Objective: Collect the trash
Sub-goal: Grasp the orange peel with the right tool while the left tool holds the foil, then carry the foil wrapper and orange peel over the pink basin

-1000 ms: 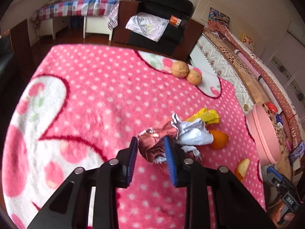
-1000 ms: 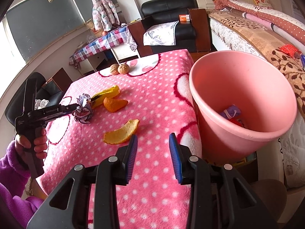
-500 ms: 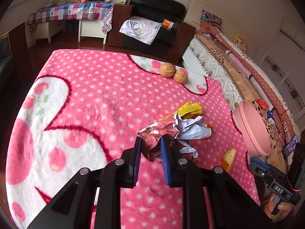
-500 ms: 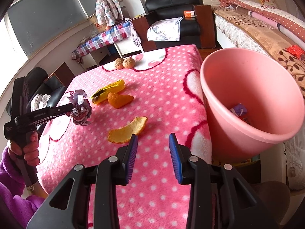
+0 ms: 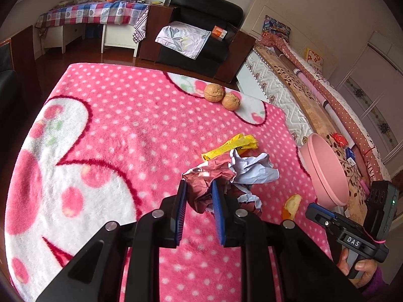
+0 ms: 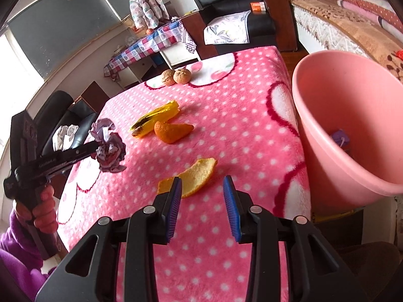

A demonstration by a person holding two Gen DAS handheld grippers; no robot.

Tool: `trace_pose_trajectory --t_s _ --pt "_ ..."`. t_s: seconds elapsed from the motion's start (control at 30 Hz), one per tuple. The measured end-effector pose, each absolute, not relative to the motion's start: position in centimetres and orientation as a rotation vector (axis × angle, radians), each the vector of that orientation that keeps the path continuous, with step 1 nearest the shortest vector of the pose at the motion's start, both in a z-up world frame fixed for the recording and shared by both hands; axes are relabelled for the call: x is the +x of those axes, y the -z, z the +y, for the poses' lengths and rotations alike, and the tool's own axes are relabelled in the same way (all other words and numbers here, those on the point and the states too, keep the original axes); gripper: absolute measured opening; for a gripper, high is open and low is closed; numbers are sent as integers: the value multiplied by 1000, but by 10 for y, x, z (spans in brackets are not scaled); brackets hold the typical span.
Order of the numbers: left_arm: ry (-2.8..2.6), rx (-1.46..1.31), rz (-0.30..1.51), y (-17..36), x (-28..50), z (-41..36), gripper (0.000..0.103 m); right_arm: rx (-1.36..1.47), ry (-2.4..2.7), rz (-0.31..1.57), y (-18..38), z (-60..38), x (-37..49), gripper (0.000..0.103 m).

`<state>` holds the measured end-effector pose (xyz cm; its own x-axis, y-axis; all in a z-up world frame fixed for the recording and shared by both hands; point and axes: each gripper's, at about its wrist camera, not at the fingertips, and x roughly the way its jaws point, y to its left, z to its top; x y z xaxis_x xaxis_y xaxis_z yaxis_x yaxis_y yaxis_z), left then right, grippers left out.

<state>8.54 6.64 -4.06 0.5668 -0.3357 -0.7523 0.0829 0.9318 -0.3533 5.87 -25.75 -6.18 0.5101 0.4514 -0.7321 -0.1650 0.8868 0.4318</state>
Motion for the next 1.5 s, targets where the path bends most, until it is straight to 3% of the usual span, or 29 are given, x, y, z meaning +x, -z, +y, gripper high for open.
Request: trace_pose_trajectory --t_s 0.33,0.4,0.6,1.13,1.5 --pt "252 -296 948 41 84 65 19 331 -379 1021 74 -246 73 33" --pt "252 -295 949 41 83 65 19 317 -376 1033 76 -244 74 17" --pt "260 -288 951 40 82 61 19 314 -385 1028 77 -246 71 5" --pt "354 -222 922 18 80 18 19 368 -330 846 34 -289 48 4" --pt "404 -180 937 15 83 -18 19 428 -122 719 19 -370 37 4"
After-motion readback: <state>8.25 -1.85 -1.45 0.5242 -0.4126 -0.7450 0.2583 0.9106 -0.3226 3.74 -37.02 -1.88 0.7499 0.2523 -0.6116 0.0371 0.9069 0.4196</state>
